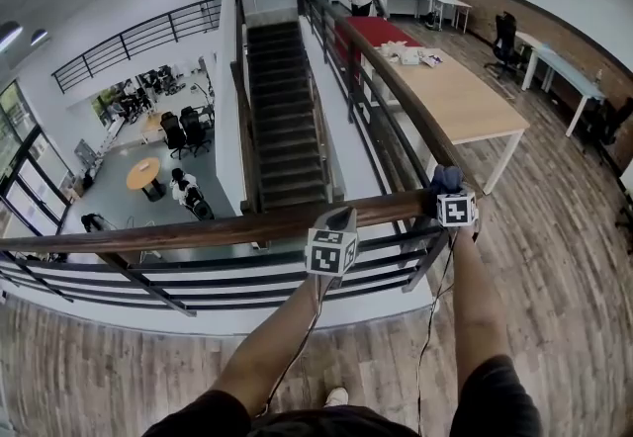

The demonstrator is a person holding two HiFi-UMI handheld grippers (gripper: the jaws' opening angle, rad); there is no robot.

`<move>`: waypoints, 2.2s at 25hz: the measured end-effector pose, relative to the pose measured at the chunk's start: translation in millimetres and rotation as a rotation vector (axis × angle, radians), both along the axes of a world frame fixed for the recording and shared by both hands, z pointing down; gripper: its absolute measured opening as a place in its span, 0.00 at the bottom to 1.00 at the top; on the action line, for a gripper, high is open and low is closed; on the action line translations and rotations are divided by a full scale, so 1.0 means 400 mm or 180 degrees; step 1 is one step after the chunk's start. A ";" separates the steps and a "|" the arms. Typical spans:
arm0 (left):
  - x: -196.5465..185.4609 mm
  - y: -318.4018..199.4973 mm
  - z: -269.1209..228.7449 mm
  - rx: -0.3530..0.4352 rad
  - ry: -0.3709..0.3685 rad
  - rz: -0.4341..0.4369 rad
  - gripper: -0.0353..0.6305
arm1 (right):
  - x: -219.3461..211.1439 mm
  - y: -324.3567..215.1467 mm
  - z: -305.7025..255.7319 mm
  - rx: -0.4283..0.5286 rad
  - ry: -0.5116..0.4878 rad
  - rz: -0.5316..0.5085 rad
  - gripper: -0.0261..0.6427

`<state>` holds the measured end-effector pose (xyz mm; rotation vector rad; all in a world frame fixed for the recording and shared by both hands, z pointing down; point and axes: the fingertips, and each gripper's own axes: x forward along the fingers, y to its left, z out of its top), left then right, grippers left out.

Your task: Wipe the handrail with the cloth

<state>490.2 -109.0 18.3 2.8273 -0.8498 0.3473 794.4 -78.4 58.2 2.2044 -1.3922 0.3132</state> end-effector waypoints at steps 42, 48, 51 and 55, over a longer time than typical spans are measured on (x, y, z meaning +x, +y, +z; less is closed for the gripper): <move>-1.833 -0.317 0.370 0.0081 -0.0087 -0.1717 0.05 | -2.349 -0.443 0.307 0.0626 -0.1222 -0.2687 0.19; -2.055 -0.388 0.426 -0.0002 -0.0214 -0.1945 0.05 | -2.567 -0.603 0.392 0.0429 -0.1085 -0.2780 0.19; -2.142 -0.427 0.443 -0.0017 -0.0222 -0.2011 0.05 | -2.664 -0.672 0.431 0.0328 -0.1007 -0.2815 0.19; -2.255 -0.468 0.475 -0.0199 -0.0073 -0.2164 0.05 | -2.797 -0.743 0.491 0.0173 -0.0934 -0.2883 0.19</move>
